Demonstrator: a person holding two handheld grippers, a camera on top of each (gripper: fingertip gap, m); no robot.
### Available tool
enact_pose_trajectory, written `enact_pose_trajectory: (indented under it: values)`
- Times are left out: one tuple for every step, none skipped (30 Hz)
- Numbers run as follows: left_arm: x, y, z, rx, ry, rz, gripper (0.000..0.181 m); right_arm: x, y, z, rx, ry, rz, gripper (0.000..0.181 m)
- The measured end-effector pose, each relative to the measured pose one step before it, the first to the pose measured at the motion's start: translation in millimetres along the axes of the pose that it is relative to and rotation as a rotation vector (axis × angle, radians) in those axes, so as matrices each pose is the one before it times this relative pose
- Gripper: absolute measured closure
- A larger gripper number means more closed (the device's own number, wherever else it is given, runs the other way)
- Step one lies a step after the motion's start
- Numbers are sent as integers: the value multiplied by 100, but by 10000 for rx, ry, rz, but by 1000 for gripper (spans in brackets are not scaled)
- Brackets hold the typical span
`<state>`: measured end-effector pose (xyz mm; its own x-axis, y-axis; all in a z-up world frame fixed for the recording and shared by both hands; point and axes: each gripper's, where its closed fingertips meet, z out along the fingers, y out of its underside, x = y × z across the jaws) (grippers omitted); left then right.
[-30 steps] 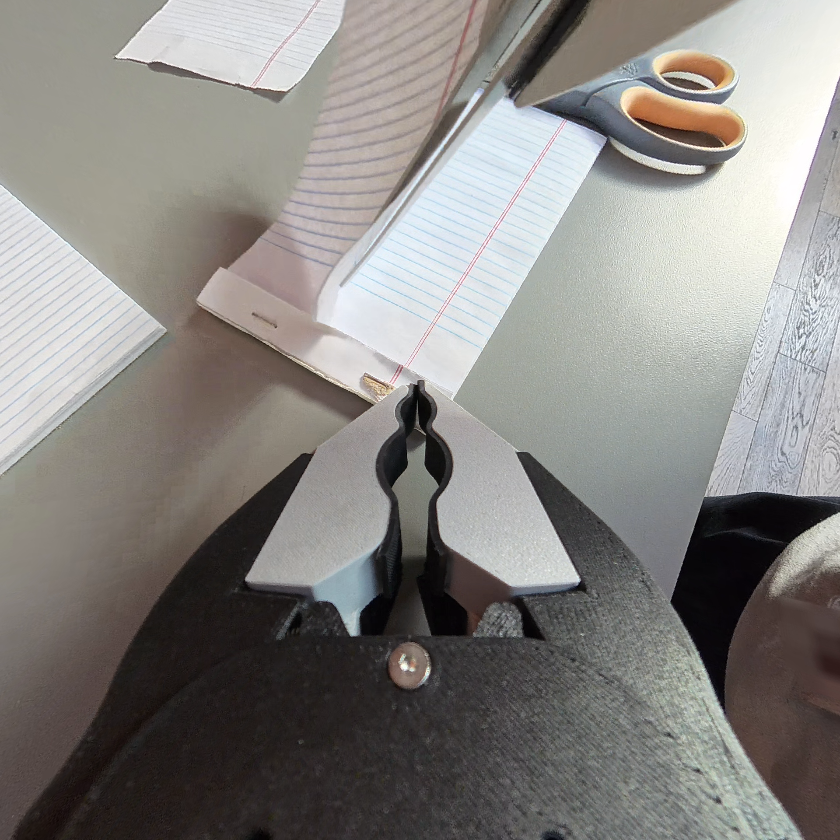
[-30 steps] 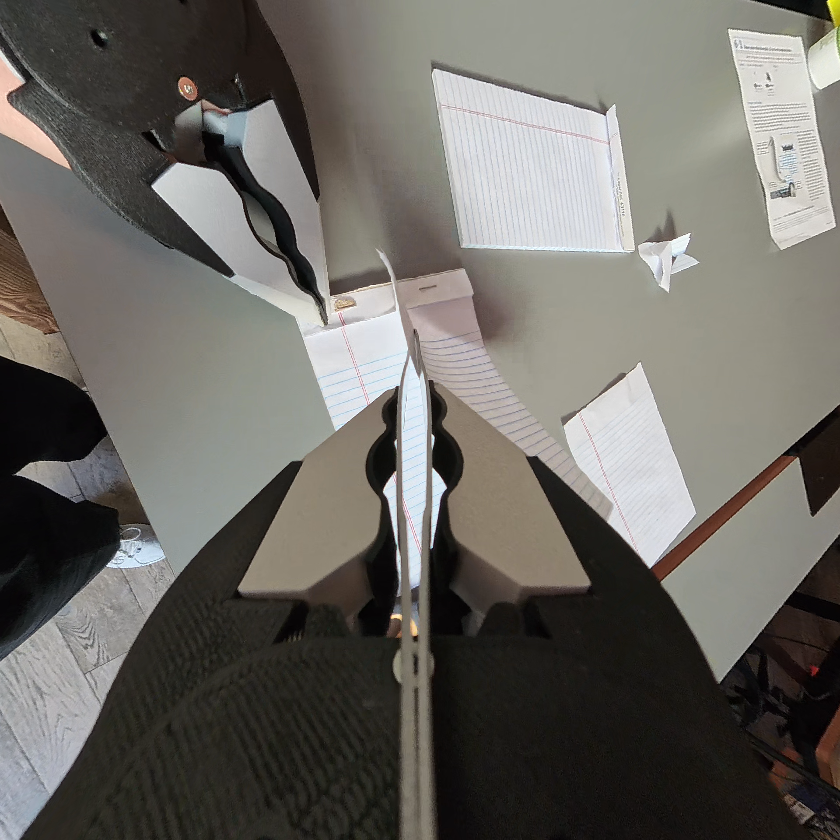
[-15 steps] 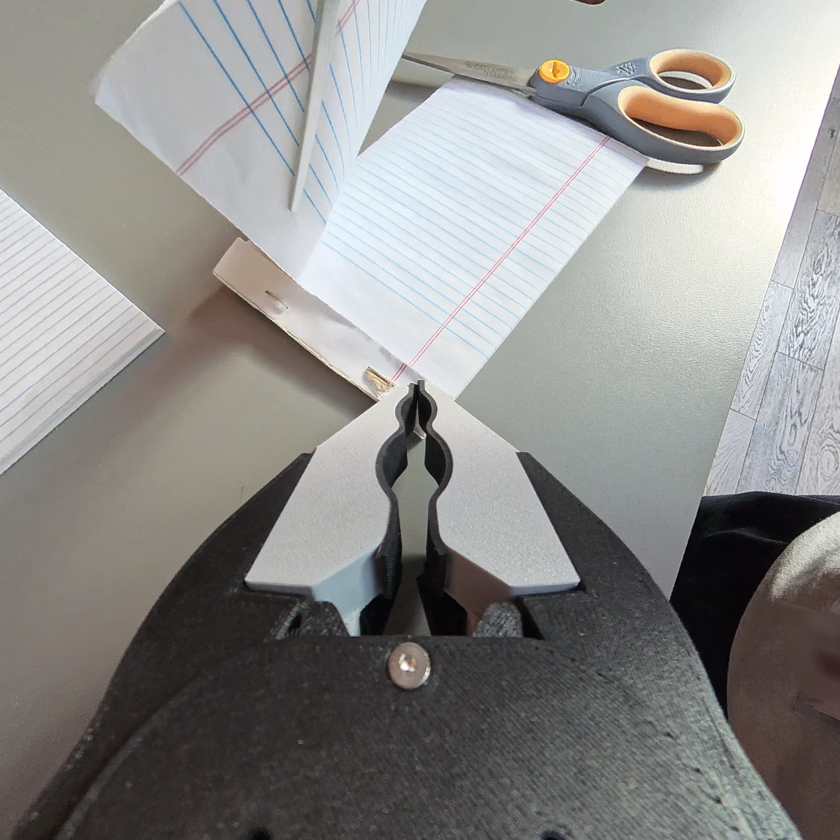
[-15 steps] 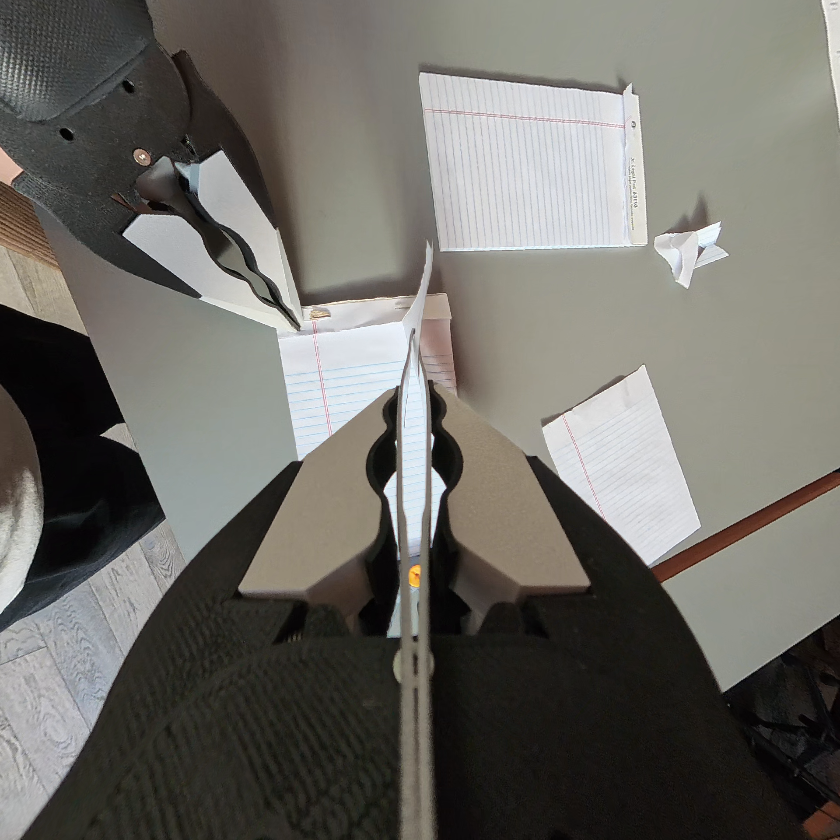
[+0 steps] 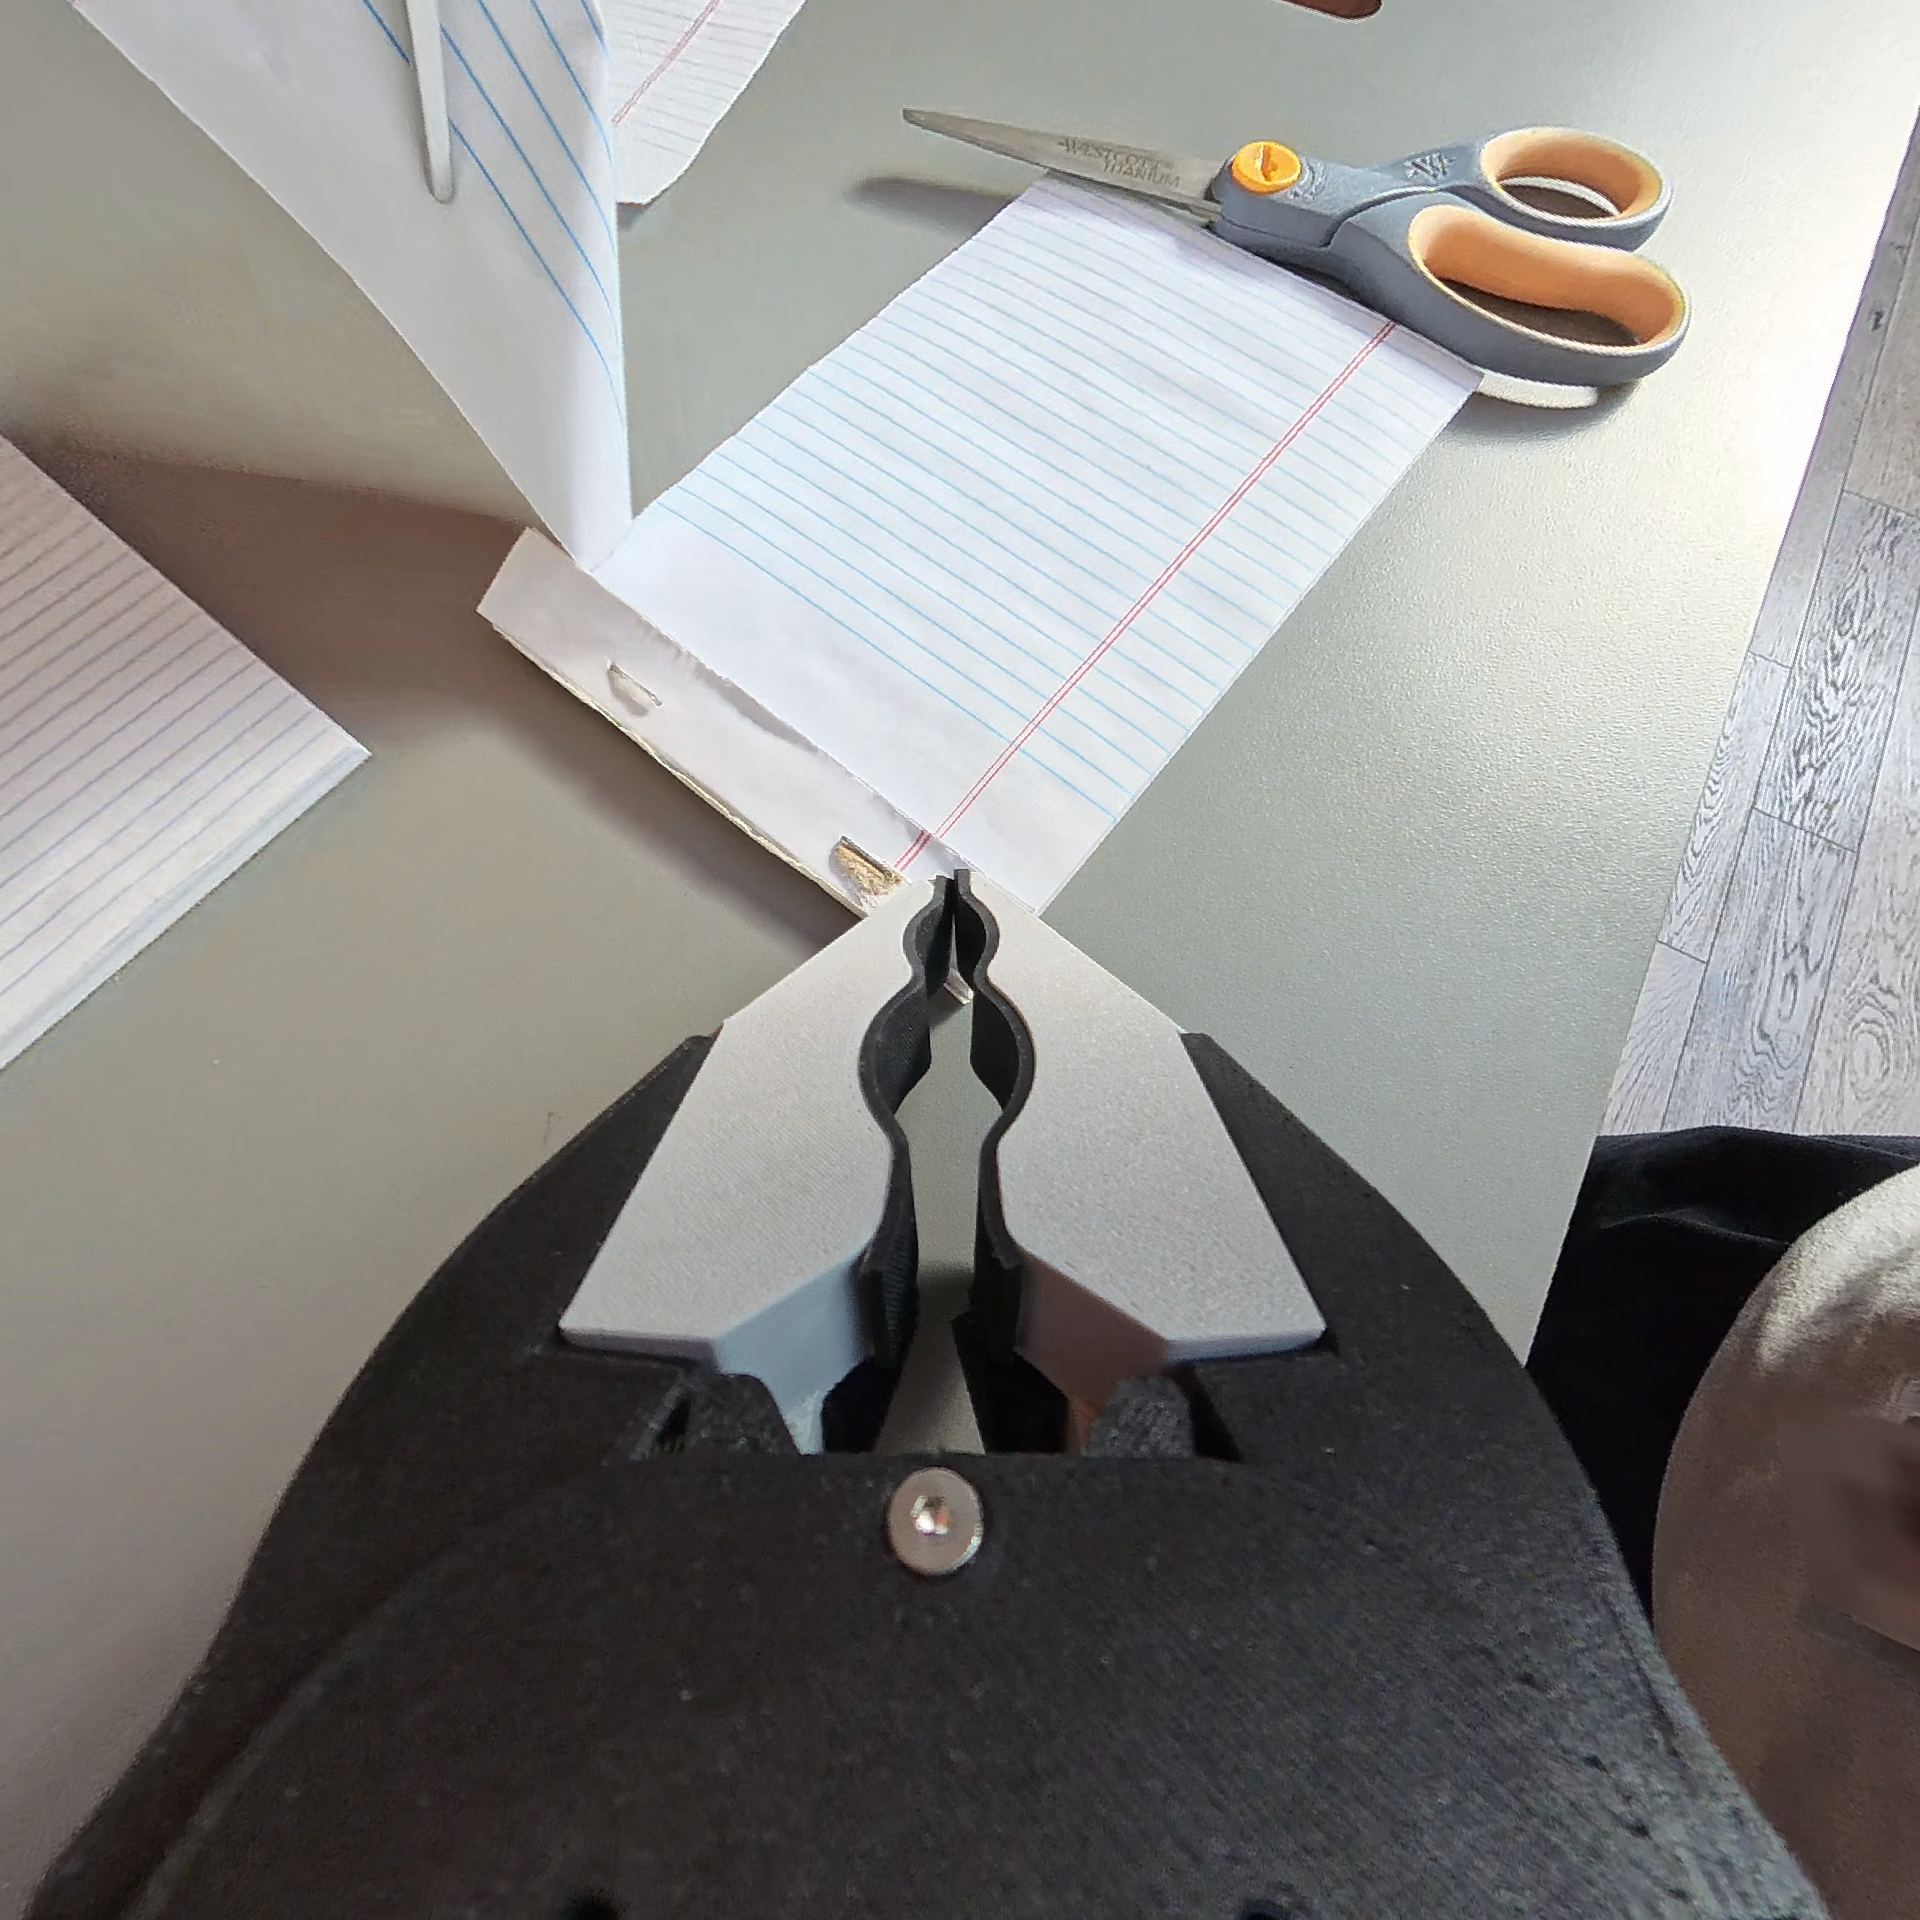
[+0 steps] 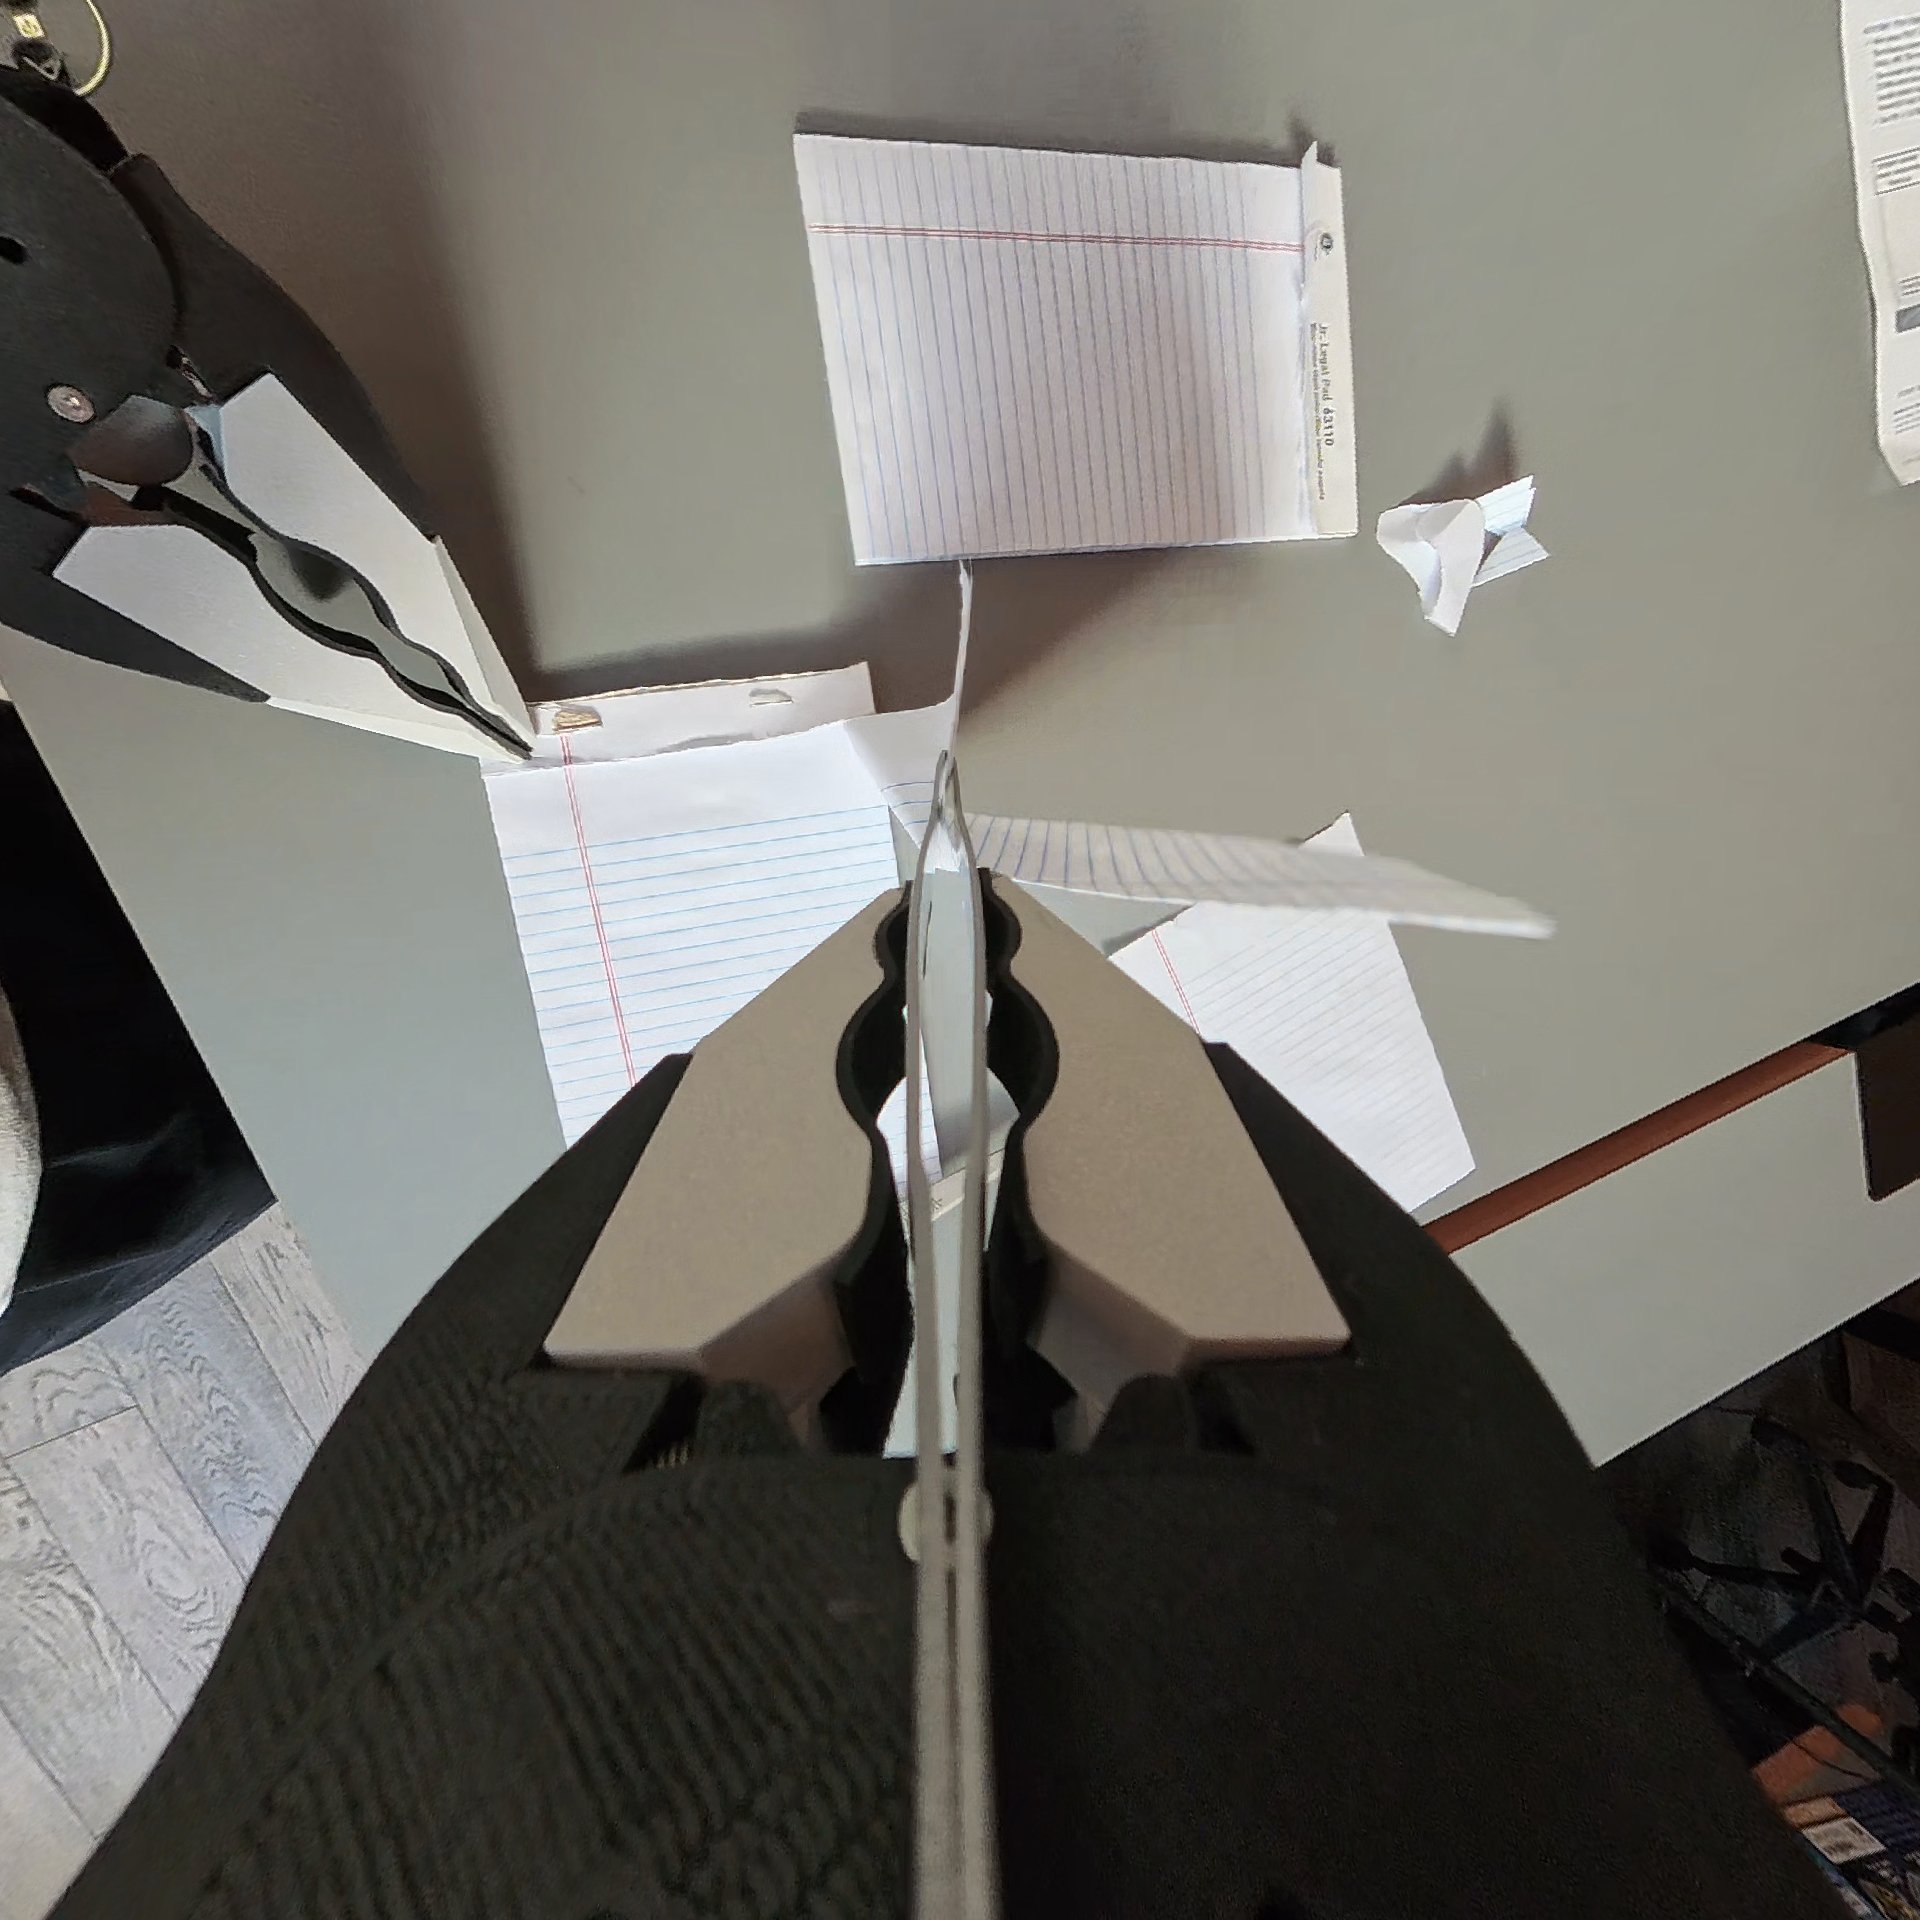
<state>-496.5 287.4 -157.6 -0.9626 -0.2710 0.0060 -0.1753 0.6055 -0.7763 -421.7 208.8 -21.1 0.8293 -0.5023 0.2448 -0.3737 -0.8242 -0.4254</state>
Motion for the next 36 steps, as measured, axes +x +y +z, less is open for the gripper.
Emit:
enact_pose_trajectory:
  values:
    - [-5, 0, -1, 1, 12, -14, 181, 254, -40, 16, -17, -24, 45, 174]
    - [1, -2, 2, 0, 5, -6, 181, 299, -99, 3, 32, 6, 64, 174]
    - [-4, 6, -8, 0, -1, 1, 181, 318, -58, 1, 5, 27, 52, 174]
    - [-1, 0, 0, 0, 0, 1, 181, 308, -20, -13, -7, 25, 30, 174]
    - [7, 0, 0, 0, 3, -3, 181, 195, -59, -6, 20, -47, 39, 174]
    - [-1, 11, 1, 1, 5, -6, 181, 183, -42, 3, 16, -37, 58, 173]
    - [-2, 4, -5, 0, 5, -5, 181, 119, 0, 21, -6, -56, 26, 173]
    - [-5, -2, 2, 0, 2, -2, 181, 102, 32, 41, -22, -43, 24, 173]
    - [2, 6, -8, 0, 2, -2, 181, 87, 39, 51, -27, -38, 11, 173]
    - [1, 3, -5, 1, 6, -6, 181, 98, 59, 38, -30, -21, 15, 173]
    - [0, 2, -3, 1, 10, -11, 181, 138, 55, 38, -33, 9, 10, 173]
    - [1, 10, 3, 0, 11, -13, 181, 158, 54, 7, -36, 8, -4, 173]
    - [-11, 0, -1, 0, 9, -11, 181, 286, 68, -34, -41, 72, 5, 173]
    - [2, 4, -6, 0, 6, -9, 181, 328, 32, -70, -16, 72, 19, 173]
    - [-2, -2, 2, 0, 3, -5, 181, 457, -27, -139, 31, 143, 54, 173]
    - [1, 5, -7, 1, 2, -2, 181, 378, 0, -128, 25, 79, 34, 173]
    - [-1, 7, 7, 0, -1, 0, 181, 295, 15, -145, 27, 39, 70, 173]
    - [-6, 6, -8, 0, -2, 2, 181, 269, 20, -136, 44, 68, 49, 173]
    - [-1, -1, 0, 1, -1, 1, 181, 192, 57, -158, 65, 89, 14, 173]
    - [2, 1, -2, 0, -4, 3, 181, 130, 71, -152, 103, 115, 7, 173]
    - [3, 8, -9, -1, -16, 19, 181, 55, 110, -181, 156, 139, -1, 173]
    - [-6, 5, -1, -3, -35, 42, 181, 1, 156, -218, 188, 194, -59, 172]
    - [9, 13, -10, -4, -46, 55, 181, -50, 170, -307, 251, 267, -129, 172]
    - [37, 33, -37, -3, -41, 40, 181, -153, 148, -409, 322, 290, -149, 172]
    - [66, 59, -72, -2, -25, -4, 181, -212, 141, -528, 352, 327, -150, 172]
    - [83, 81, -116, -1, -10, -63, 181, -224, 52, -650, 446, 386, -155, 172]
    - [120, 117, -146, 1, -1, -117, 181, -282, 41, -750, 448, 371, -104, 172]
    - [139, 135, -187, 4, 10, -146, 181, -386, 57, -816, 430, 308, -100, 172]
    - [149, 150, -192, 6, 19, -166, 181, -364, 23, -869, 423, 312, -108, 171]
    - [142, 165, -197, 8, 15, -189, 181, -312, 69, -908, 374, 313, -88, 171]
    - [132, 148, -194, 8, 16, -186, 181, -288, 137, -898, 287, 263, -98, 172]
    - [121, 140, -167, 8, 15, -151, 181, -134, 229, -875, 205, 290, -83, 172]
    - [93, 105, -134, 9, -13, -100, 181, -39, 244, -868, 199, 265, -57, 172]
    - [54, 60, -86, 8, -52, -57, 181, 32, 209, -847, 223, 199, 50, 172]
    - [25, 30, -45, 7, -82, -35, 181, 159, 240, -833, 210, 159, 161, 173]
    - [2, 1, -11, 8, -93, -32, 181, 283, 274, -824, 193, 135, 223, 173]
